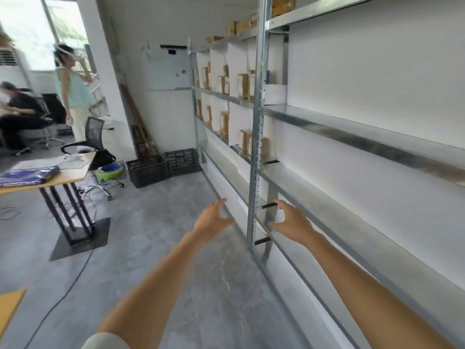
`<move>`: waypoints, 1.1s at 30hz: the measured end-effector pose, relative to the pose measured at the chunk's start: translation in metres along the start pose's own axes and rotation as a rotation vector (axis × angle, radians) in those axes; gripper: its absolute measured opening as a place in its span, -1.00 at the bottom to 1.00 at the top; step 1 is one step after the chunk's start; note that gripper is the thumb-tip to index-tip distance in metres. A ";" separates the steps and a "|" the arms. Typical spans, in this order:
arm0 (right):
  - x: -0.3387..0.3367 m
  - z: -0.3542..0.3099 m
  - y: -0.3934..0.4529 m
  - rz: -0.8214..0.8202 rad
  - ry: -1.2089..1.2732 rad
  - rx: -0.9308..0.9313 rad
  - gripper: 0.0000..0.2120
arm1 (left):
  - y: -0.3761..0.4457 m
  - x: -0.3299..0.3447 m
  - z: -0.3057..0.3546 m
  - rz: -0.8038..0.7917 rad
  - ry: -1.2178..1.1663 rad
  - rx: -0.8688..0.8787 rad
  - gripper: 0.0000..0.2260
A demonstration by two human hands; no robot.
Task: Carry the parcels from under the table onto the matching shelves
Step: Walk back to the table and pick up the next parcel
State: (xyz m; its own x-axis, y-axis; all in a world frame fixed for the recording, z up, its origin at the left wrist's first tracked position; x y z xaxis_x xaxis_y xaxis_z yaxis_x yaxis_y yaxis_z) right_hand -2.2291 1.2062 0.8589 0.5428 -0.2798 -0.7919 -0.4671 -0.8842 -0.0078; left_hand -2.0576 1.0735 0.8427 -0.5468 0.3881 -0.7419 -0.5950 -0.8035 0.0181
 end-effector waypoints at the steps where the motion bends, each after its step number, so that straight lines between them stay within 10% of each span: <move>1: 0.008 -0.009 0.022 -0.028 0.007 -0.027 -0.30 | 0.011 -0.012 -0.013 0.025 -0.005 -0.025 -0.41; 33: 0.440 -0.547 0.389 -0.608 -0.053 -0.723 -0.32 | 0.116 -0.421 -0.500 0.633 -0.168 -0.700 -0.43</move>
State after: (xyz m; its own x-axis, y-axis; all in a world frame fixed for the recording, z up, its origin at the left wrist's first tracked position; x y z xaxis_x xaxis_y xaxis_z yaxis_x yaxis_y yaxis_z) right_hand -1.7902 0.5347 0.8421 0.5104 0.3074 -0.8031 0.4415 -0.8951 -0.0620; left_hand -1.6023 0.5911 0.8222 -0.7557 -0.1945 -0.6254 0.2967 -0.9529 -0.0622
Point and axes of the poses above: each hand's wrist, its own y-axis towards the middle knuckle, its own x-axis out of the palm, z = x × y, the point moved 7 cm from there along y, towards the middle knuckle, and after that the axes turned 1 degree about -z, right-handed, at the moved point
